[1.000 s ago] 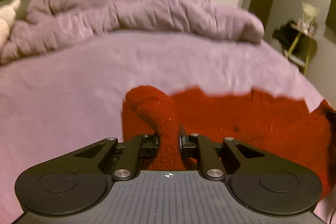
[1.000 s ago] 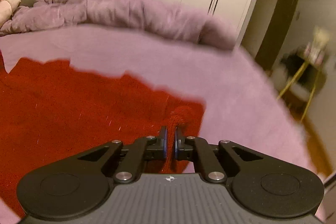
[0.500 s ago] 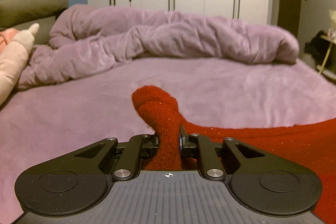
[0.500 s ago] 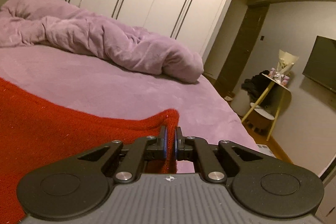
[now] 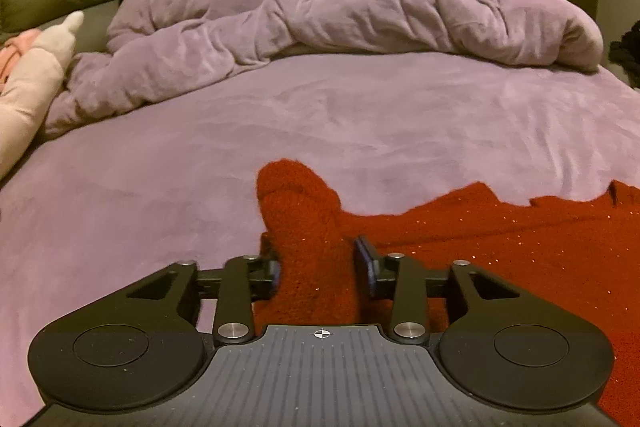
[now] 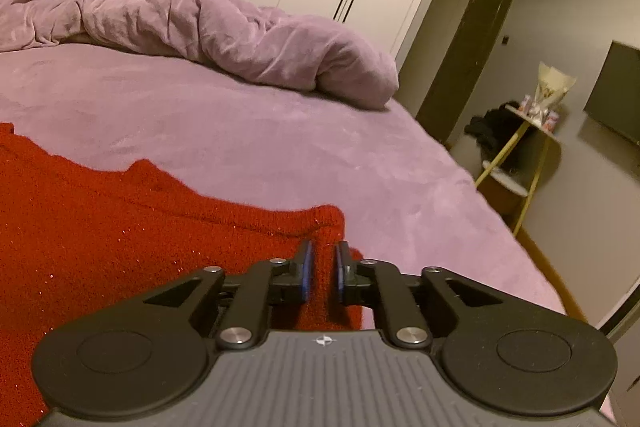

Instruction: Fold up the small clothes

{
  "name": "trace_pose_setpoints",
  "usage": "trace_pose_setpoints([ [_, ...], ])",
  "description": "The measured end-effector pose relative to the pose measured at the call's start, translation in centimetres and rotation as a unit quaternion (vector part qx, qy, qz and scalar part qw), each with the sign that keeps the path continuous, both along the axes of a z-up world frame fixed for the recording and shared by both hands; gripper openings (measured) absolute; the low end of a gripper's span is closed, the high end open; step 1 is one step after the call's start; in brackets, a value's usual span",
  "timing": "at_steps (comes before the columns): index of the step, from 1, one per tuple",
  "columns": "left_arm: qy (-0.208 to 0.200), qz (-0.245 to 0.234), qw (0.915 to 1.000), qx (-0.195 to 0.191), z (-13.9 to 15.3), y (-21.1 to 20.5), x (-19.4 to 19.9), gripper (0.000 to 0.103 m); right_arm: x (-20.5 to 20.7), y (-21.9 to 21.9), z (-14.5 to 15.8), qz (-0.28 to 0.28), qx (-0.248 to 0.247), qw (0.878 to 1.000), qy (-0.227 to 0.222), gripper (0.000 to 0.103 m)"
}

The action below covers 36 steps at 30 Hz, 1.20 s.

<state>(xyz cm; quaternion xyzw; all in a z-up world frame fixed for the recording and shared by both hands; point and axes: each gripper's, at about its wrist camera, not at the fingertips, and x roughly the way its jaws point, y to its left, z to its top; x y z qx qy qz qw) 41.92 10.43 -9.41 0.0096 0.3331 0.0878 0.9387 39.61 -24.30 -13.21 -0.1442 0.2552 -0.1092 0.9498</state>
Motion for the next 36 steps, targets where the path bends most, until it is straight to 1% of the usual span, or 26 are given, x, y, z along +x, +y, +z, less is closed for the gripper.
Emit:
trace_pose_setpoints([
  [1,0.002,0.003,1.0,0.002,0.0,0.0,0.0,0.054,0.1,-0.1,-0.1,-0.003,0.001,1.0,0.0,0.022],
  [3,0.005,0.005,1.0,0.004,0.2,0.2,-0.1,0.06,0.2,-0.2,-0.3,-0.013,-0.002,1.0,0.002,0.032],
  [4,0.004,0.009,0.9999,0.003,0.4,0.4,-0.3,0.068,0.2,-0.4,-0.2,-0.022,-0.001,1.0,-0.001,0.039],
  [5,-0.003,0.014,0.9999,-0.001,0.8,0.7,-0.8,0.075,-0.2,-0.5,0.1,-0.033,0.003,0.999,-0.01,0.042],
  [6,-0.01,0.012,0.9998,-0.013,1.2,1.1,-1.5,0.078,-0.8,-0.7,0.5,-0.038,0.011,0.999,-0.017,0.046],
  [8,-0.015,-0.011,0.9985,-0.052,1.9,2.2,-3.2,0.083,-2.6,-1.3,1.5,-0.034,0.047,0.998,-0.034,0.047],
  [10,-0.016,-0.031,0.9951,-0.092,2.3,3.4,-5.7,0.087,-5.4,-2.0,2.2,-0.015,0.093,0.995,-0.038,0.056],
  [13,-0.009,-0.055,0.9896,-0.133,2.1,5.0,-10.2,0.09,-9.7,-3.5,2.3,0.012,0.15,0.988,-0.025,0.064],
  [15,0.0,-0.065,0.9852,-0.158,1.3,5.9,-12.6,0.09,-12.4,-5.0,1.6,0.029,0.19,0.981,-0.002,0.064],
  [17,0.021,-0.069,0.9822,-0.174,0.5,6.3,-13.7,0.09,-14.0,-5.9,0.9,0.037,0.211,0.977,0.021,0.064],
  [18,0.026,-0.068,0.9807,-0.181,0.2,6.4,-14.0,0.087,-14.4,-6.0,0.5,0.04,0.216,0.975,0.032,0.063],
  [20,0.044,-0.071,0.9766,-0.198,-0.4,6.4,-14.1,0.078,-15.1,-6.1,0.2,0.05,0.228,0.972,0.039,0.05],
  [22,0.048,-0.073,0.9744,-0.207,-0.5,6.2,-13.7,0.066,-15.3,-5.4,0.5,0.066,0.232,0.97,0.044,0.026],
  [23,0.051,-0.07,0.9741,-0.209,-0.4,6.0,-13.4,0.058,-15.1,-4.7,0.6,0.072,0.222,0.971,0.049,0.023],
  [24,0.052,-0.066,0.9741,-0.21,-0.4,5.8,-13.2,0.053,-14.9,-4.1,0.7,0.078,0.207,0.974,0.053,0.015],
  [25,0.052,-0.059,0.9759,-0.204,-0.3,5.5,-13.0,0.048,-14.7,-3.4,0.8,0.086,0.189,0.977,0.054,0.01],
  [26,0.049,-0.054,0.9791,-0.19,0.0,5.2,-12.7,0.041,-14.8,-2.8,0.8,0.088,0.176,0.979,0.05,0.009],
  [27,0.044,-0.053,0.9835,-0.167,0.3,4.7,-12.7,0.024,-15.1,-2.3,1.0,0.084,0.157,0.983,0.044,0.008],
  [28,0.042,-0.05,0.9871,-0.146,0.5,4.3,-12.6,0.014,-15.1,-2.1,1.1,0.073,0.138,0.987,0.035,0.008],
  [29,0.042,-0.037,0.9906,-0.125,0.7,4.1,-12.5,0.014,-15.3,-2.0,1.3,0.053,0.119,0.991,0.028,0.008],
  [30,0.045,-0.027,0.9918,-0.116,0.7,4.1,-12.4,0.015,-15.1,-2.0,1.1,0.025,0.099,0.994,0.025,0.008],
  [32,0.047,-0.012,0.9929,-0.108,1.1,3.9,-12.7,0.034,-14.7,-2.3,0.5,-0.008,0.094,0.995,0.038,0.009],
  [33,0.039,-0.006,0.9941,-0.101,1.5,3.8,-13.1,0.038,-14.8,-2.3,0.6,-0.019,0.097,0.995,0.035,0.016],
  [34,0.026,-0.008,0.995,-0.096,1.9,3.6,-13.4,0.047,-15.2,-2.1,1.2,-0.029,0.098,0.995,0.014,0.024],
  [35,0.014,-0.012,0.9956,-0.092,2.5,3.3,-13.7,0.053,-15.5,-1.7,1.7,-0.035,0.093,0.995,-0.01,0.026],
  [36,-0.002,-0.014,0.9962,-0.086,3.1,2.7,-13.8,0.062,-15.5,-1.1,2.2,-0.035,0.085,0.995,-0.03,0.028],
])
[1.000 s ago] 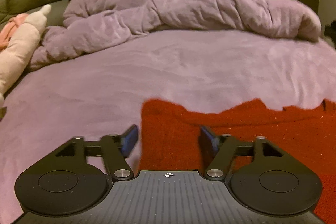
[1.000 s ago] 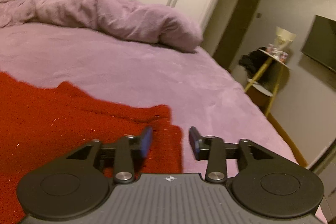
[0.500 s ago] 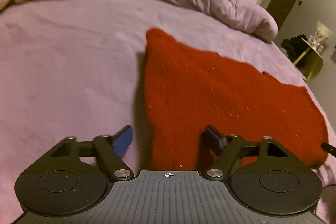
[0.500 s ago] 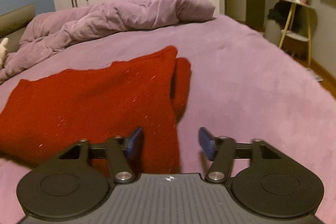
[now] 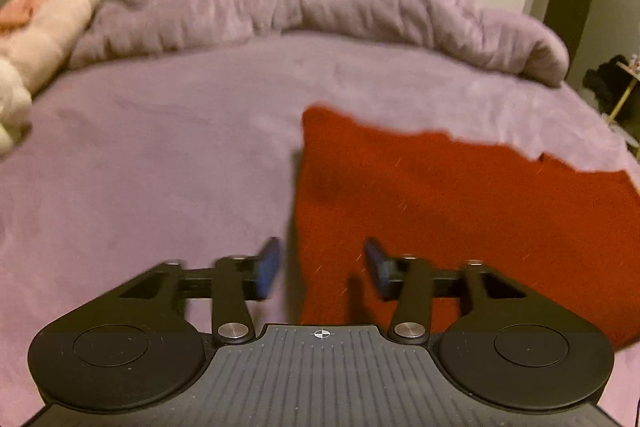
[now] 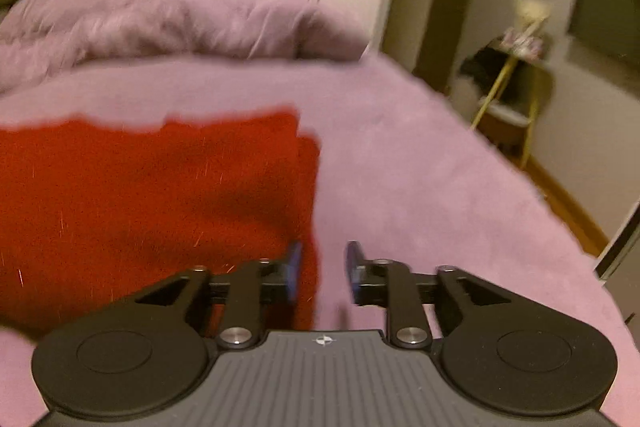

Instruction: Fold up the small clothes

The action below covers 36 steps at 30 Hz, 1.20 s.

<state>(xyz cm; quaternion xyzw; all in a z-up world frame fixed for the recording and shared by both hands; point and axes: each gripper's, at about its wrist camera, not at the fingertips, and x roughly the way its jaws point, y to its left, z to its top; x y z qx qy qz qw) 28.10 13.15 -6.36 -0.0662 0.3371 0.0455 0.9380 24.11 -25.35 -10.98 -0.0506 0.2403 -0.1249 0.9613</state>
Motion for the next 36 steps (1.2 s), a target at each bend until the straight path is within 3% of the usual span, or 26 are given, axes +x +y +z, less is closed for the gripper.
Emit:
trace_pose_setpoints([
  [2,-0.025,-0.02,0.9995,-0.007,0.9,-1.6,0.5,0.081,0.4,2.1,0.7,0.041,0.003,0.999,-0.029,0.028],
  [4,-0.038,-0.037,0.9985,-0.018,1.0,-3.6,1.5,0.087,1.8,5.1,0.6,0.124,0.03,0.992,-0.023,0.028],
  [6,-0.034,-0.061,0.9972,-0.027,0.1,-5.9,3.5,0.088,2.9,8.5,-0.2,0.198,0.017,0.98,-0.022,0.028],
  [9,-0.02,-0.062,0.9978,0.005,-2.5,-8.5,6.5,0.088,5.0,12.8,-2.2,0.273,-0.014,0.962,0.001,0.026],
  [12,-0.029,-0.052,0.9968,0.053,-4.6,-9.1,8.5,0.089,7.0,12.4,-3.9,0.259,-0.075,0.963,-0.007,0.026],
  [14,-0.039,-0.036,0.9974,0.049,-5.1,-8.3,8.9,0.096,9.0,9.1,-4.2,0.197,-0.091,0.976,-0.014,0.026],
  [16,-0.034,-0.013,0.9993,0.008,-5.5,-6.6,9.4,0.097,10.6,4.2,-4.0,0.113,-0.066,0.991,-0.024,0.03],
  [18,-0.033,0.008,0.9989,-0.031,-6.2,-4.9,9.7,0.098,11.0,-0.4,-3.7,0.05,-0.016,0.998,-0.038,0.056],
  [21,-0.028,0.019,0.999,-0.031,-6.1,-4.8,9.7,0.1,11.0,-2.8,-3.7,0.017,0.019,1.0,-0.016,0.06],
  [23,-0.01,0.005,0.9997,-0.019,-5.2,-5.4,9.5,0.099,10.1,-1.9,-2.6,0.021,0.011,0.999,-0.022,0.06],
  [28,-0.026,-0.026,0.9985,-0.041,-2.4,-6.0,9.0,0.099,9.5,3.1,-0.1,0.093,0.002,0.994,-0.054,0.055],
  [29,-0.026,-0.027,0.9987,-0.034,-2.0,-6.3,9.6,0.1,10.0,4.2,0.2,0.107,0.003,0.993,-0.046,0.051],
  [31,-0.003,-0.035,0.9993,-0.016,-2.2,-6.9,11.3,0.1,11.7,5.9,0.2,0.132,-0.003,0.991,-0.021,0.029],
  [32,0.016,-0.037,0.9992,-0.006,-2.7,-7.2,12.3,0.1,13.2,6.7,-0.1,0.136,-0.013,0.991,-0.001,0.025],
  [34,0.049,-0.02,0.9984,0.023,-4.1,-7.4,14.3,0.103,16.0,7.3,-1.2,0.126,-0.03,0.991,0.035,0.023],
  [36,0.043,-0.02,0.9986,0.022,-4.9,-7.1,15.2,0.103,18.0,6.4,-2.7,0.099,-0.039,0.993,0.054,0.021],
])
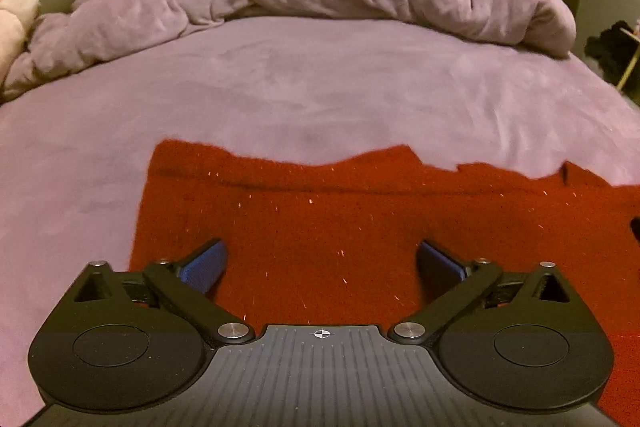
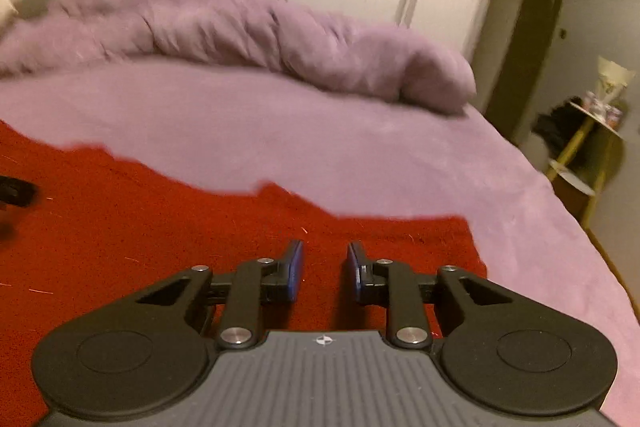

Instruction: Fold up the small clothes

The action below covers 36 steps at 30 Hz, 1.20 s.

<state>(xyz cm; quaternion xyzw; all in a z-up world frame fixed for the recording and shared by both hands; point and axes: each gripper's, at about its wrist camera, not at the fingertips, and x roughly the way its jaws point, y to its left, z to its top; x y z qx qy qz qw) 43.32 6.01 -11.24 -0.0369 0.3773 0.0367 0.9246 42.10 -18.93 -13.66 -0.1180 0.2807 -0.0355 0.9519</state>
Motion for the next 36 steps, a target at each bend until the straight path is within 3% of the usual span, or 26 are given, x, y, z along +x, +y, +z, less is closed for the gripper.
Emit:
trace_pose_setpoints([
  [7,-0.018,0.0,0.9998,0.004,-0.9,0.1,1.0,0.103,1.4,-0.8,-1.3,-0.012,0.0,1.0,-0.009,0.024],
  [12,0.024,-0.015,0.9996,-0.002,1.0,1.0,-0.9,0.103,1.7,0.3,-0.1,-0.003,-0.034,0.999,0.007,0.031],
  [14,0.032,-0.013,0.9994,-0.008,1.8,1.9,-3.3,0.103,-0.6,0.7,1.2,0.0,-0.023,1.0,-0.003,0.034],
  [17,0.014,-0.005,0.9992,-0.037,2.5,4.5,-8.4,0.103,-7.7,0.0,2.8,0.014,0.063,0.998,-0.021,0.036],
  [21,0.031,0.026,0.9959,-0.081,1.6,8.9,-13.4,0.103,-16.8,0.3,1.7,0.036,0.108,0.993,-0.017,0.036],
  [24,0.055,0.033,0.9836,-0.168,0.6,11.4,-14.9,0.103,-19.4,0.9,0.9,0.033,0.123,0.992,0.006,0.036],
  [28,0.045,0.022,0.9656,-0.255,0.4,12.7,-15.0,0.101,-19.4,1.9,1.8,0.039,0.143,0.989,0.013,0.036],
  [30,0.053,0.022,0.9563,-0.287,0.0,12.7,-14.3,0.09,-18.9,2.7,2.4,0.048,0.14,0.989,0.006,0.035],
  [32,0.063,0.026,0.95,-0.305,-0.5,12.7,-13.5,0.085,-18.7,3.6,2.8,0.057,0.137,0.989,0.001,0.032],
  [34,0.071,0.025,0.9429,-0.325,-1.0,12.8,-12.7,0.07,-18.5,4.6,2.9,0.069,0.134,0.989,-0.001,0.027],
  [36,0.077,0.031,0.9361,-0.342,-1.4,13.1,-12.0,0.065,-18.3,5.7,2.9,0.08,0.128,0.989,-0.002,0.023],
])
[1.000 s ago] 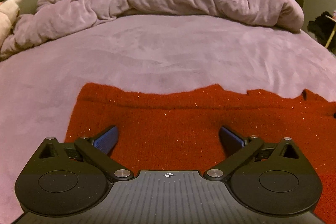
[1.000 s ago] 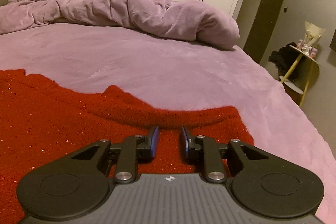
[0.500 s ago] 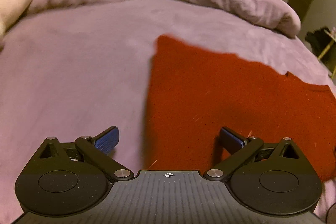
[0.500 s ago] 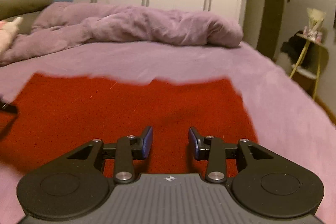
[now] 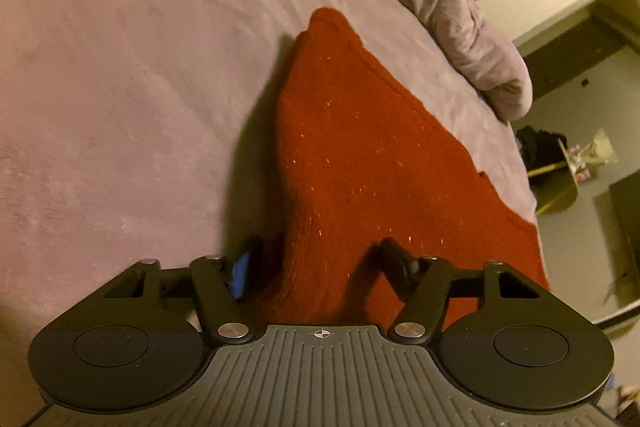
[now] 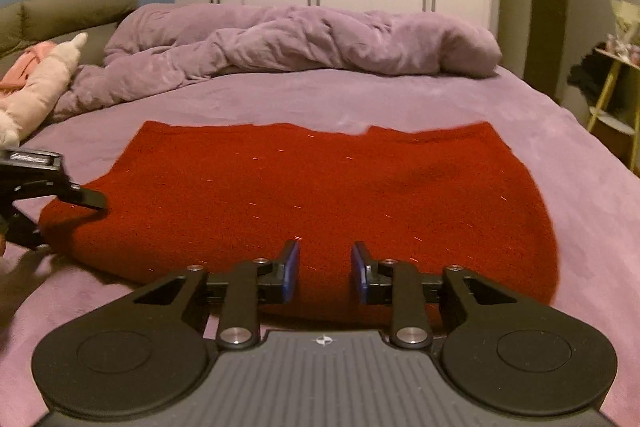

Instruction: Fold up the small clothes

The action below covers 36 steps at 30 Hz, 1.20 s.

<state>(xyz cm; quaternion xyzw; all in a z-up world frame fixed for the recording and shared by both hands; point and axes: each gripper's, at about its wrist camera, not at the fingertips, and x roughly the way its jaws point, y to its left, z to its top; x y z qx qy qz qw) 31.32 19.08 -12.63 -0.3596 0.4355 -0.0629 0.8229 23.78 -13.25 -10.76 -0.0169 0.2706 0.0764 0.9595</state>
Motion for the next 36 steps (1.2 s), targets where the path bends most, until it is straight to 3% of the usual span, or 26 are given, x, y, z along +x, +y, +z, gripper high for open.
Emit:
trace_pose_setpoints([
  [2,0.003,0.005,0.9999,-0.012,-0.2,0.3,0.4,0.049,0.3,1.1,-0.2,0.007,-0.002,1.0,0.001,0.02],
  [4,-0.009,0.004,0.9995,-0.03,0.1,0.4,0.3,0.041,0.7,2.3,-0.2,0.013,-0.003,1.0,-0.006,0.018],
  [6,-0.022,0.006,0.999,-0.038,0.2,0.5,0.1,0.04,1.2,3.5,-0.1,0.016,-0.013,1.0,-0.023,0.017],
  [9,-0.011,0.007,0.9994,-0.031,-0.3,0.3,0.5,0.043,3.2,5.3,-0.4,-0.001,-0.041,0.998,-0.042,0.012],
  [12,-0.004,0.012,0.999,-0.043,-1.0,0.5,0.8,0.046,5.2,6.3,-2.1,-0.006,-0.068,0.997,-0.023,0.01],
  [14,-0.002,0.016,0.9986,-0.05,-1.3,0.6,1.1,0.046,5.6,6.9,-4.4,0.014,-0.113,0.994,-0.001,0.01],
  [16,-0.003,0.017,0.9987,-0.047,-1.4,0.6,1.1,0.042,5.2,7.4,-4.9,0.029,-0.147,0.989,-0.008,0.01],
  [18,-0.01,0.016,0.9989,-0.044,-1.2,0.6,0.8,0.038,4.9,7.5,-3.6,0.032,-0.145,0.989,-0.012,0.009],
  [21,-0.02,0.017,0.9988,-0.041,-0.6,0.6,0.5,0.035,2.9,7.6,-2.7,0.042,-0.13,0.988,-0.065,0.009],
  [28,-0.029,0.002,0.9993,-0.026,0.5,0.5,0.7,0.034,4.3,8.1,-2.5,0.019,-0.141,0.986,-0.09,0.009],
  [33,-0.023,0.009,0.9991,-0.034,0.3,0.3,1.0,0.033,6.9,9.1,-4.6,0.045,-0.189,0.98,-0.046,0.01],
  [36,-0.031,0.01,0.999,-0.03,1.0,0.1,0.8,0.032,7.2,8.8,-3.7,0.051,-0.173,0.983,-0.03,0.01],
])
